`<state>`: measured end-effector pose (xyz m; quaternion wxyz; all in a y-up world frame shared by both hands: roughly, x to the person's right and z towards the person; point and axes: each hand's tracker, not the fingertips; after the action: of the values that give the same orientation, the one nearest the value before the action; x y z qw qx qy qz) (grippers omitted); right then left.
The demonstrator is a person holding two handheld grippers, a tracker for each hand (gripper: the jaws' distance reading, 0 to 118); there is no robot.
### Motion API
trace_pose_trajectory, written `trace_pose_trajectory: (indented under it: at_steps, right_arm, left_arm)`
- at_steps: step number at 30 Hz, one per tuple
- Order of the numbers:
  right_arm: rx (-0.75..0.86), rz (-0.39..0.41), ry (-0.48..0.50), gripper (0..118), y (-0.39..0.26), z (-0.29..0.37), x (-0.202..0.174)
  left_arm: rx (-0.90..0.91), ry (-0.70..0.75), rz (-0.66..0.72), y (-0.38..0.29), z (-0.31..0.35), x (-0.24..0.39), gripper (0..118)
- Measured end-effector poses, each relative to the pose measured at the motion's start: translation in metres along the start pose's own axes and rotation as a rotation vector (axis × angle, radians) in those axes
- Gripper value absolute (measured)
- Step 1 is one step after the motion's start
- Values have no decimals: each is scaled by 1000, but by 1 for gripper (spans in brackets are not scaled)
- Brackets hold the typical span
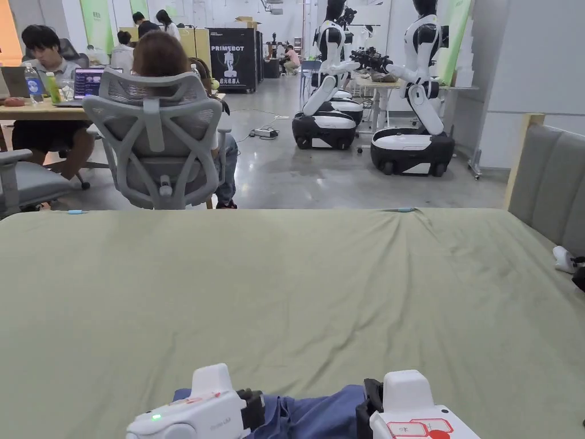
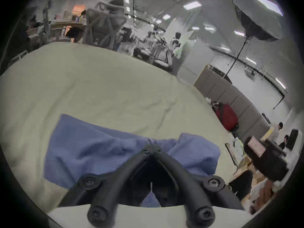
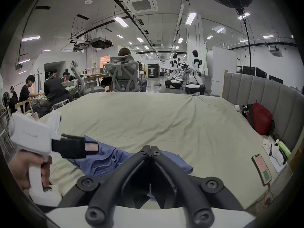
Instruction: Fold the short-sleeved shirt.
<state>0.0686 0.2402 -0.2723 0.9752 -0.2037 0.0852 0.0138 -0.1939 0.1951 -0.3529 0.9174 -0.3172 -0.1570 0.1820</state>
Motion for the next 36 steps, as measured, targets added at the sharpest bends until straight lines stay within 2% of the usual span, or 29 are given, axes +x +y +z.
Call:
trace_pose_trajectory:
  at_steps: [6, 7, 8, 9, 10, 12, 14, 17, 19, 20, 22, 23, 25, 27, 30, 33, 36]
  right_arm:
    - [-9, -4, 20, 0, -6, -3, -19]
    - [-9, -7, 21, 0, -6, -3, -21]
    - [-7, -10, 20, 0, -7, -2, -24]
    - [-5, -7, 20, 0, -7, -2, -27]
    - [-5, -2, 19, 0, -7, -2, -30]
    - [-11, 7, 16, 0, -7, -6, -36]
    - [-25, 13, 16, 0, -7, -11, -41]
    - [-31, 26, 1, 0, -6, -14, -49]
    - [-31, 28, -2, 0, -4, -14, -51]
    - [-34, 34, -7, 0, -4, -15, -52]
    - [-43, 49, -16, 0, -4, -15, -52]
    - [-47, 55, -24, 0, -4, -15, -52]
    - [-57, 71, -48, 0, -5, -15, -49]
    - [-65, 71, -55, 0, -5, -14, -44]
    - [-72, 80, -80, 0, -3, -15, -40]
    - [-70, 77, -92, 0, 1, -17, -40]
    - [-65, 81, -83, 0, 2, -18, -45]
  left_arm:
    - [86, -24, 87, -3, 35, -34, 1]
    - [123, -8, 107, -2, 43, -48, 15]
    - [140, 14, 128, 0, 50, -64, 57]
    - [143, 38, 155, 1, 55, -82, 93]
    - [132, 77, 186, 2, 57, -98, 118]
    - [147, 76, 286, 1, 66, -132, 109]
    - [69, 11, 401, -4, 60, -158, 112]
    - [25, -129, 628, -26, 38, -191, 112]
    - [-15, -286, 772, -41, 16, -194, 111]
    - [41, -364, 783, -43, 11, -190, 110]
    - [46, -388, 808, -39, -3, -180, 105]
    - [51, -392, 829, -38, -10, -175, 81]
    - [4, -344, 851, -37, -25, -168, 12]
    - [20, -182, 795, -35, -27, -158, 13]
    - [128, -192, 783, -28, -7, -167, 12]
    - [261, -14, 660, -3, 29, -188, 12]
    - [296, 127, 551, 17, 58, -210, 12]
